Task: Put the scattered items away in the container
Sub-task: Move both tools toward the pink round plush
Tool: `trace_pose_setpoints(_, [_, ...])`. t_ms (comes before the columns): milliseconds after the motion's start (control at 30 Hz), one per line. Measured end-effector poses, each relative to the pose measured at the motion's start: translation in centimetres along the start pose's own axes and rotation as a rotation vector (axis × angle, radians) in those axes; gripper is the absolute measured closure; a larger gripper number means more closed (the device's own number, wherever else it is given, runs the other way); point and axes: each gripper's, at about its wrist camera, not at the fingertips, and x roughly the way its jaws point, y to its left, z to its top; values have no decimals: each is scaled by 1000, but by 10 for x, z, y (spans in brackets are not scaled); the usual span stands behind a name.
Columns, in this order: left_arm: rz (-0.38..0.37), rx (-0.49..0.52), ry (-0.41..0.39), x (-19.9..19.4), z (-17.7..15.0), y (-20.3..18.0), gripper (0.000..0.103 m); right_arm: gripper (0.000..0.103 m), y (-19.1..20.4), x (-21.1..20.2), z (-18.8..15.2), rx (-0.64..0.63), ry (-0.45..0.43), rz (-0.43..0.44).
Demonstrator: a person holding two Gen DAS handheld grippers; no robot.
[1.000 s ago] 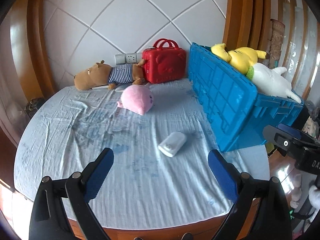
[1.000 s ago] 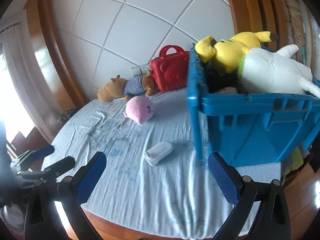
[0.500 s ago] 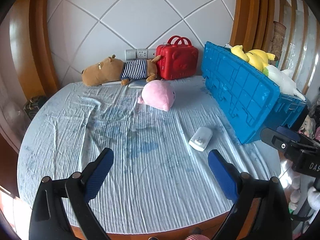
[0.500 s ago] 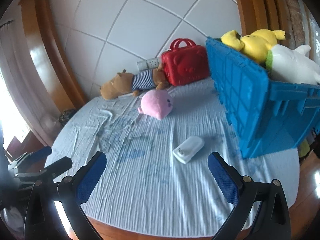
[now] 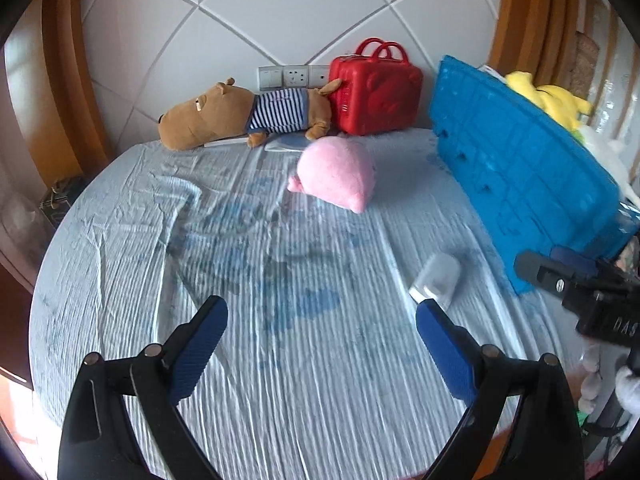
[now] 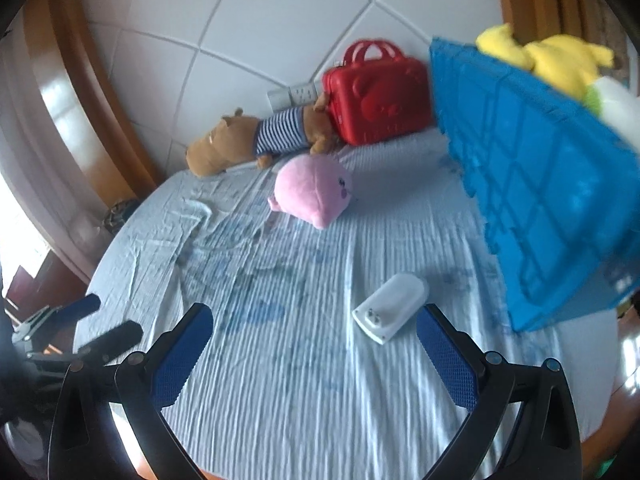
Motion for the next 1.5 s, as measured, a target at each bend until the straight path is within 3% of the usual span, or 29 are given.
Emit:
trace_pose_setpoints(333, [74, -92, 74, 72, 46, 9, 7, 0, -39, 78, 59, -9, 72, 11])
trace_pose_setpoints(533, [76, -112, 119, 106, 64, 10, 7, 0, -49, 107, 80, -24, 100, -4])
trace_pose_setpoints(900, [-33, -63, 210, 214, 99, -29, 7, 0, -81, 148, 108, 9, 107, -96])
trace_pose_setpoints(1167, [-73, -74, 258, 300, 102, -52, 7, 0, -99, 194, 115, -8, 149, -149])
trace_pose_setpoints(1333, [-8, -86, 256, 328, 106, -29, 7, 0, -110, 222, 123, 9, 177, -156])
trace_pose_setpoints(1400, [-22, -120, 255, 329, 109, -7, 7, 0, -110, 233, 129, 21, 182, -133])
trace_pose_setpoints(1500, [77, -94, 206, 322, 116, 20, 7, 0, -104, 251, 144, 37, 175, -72])
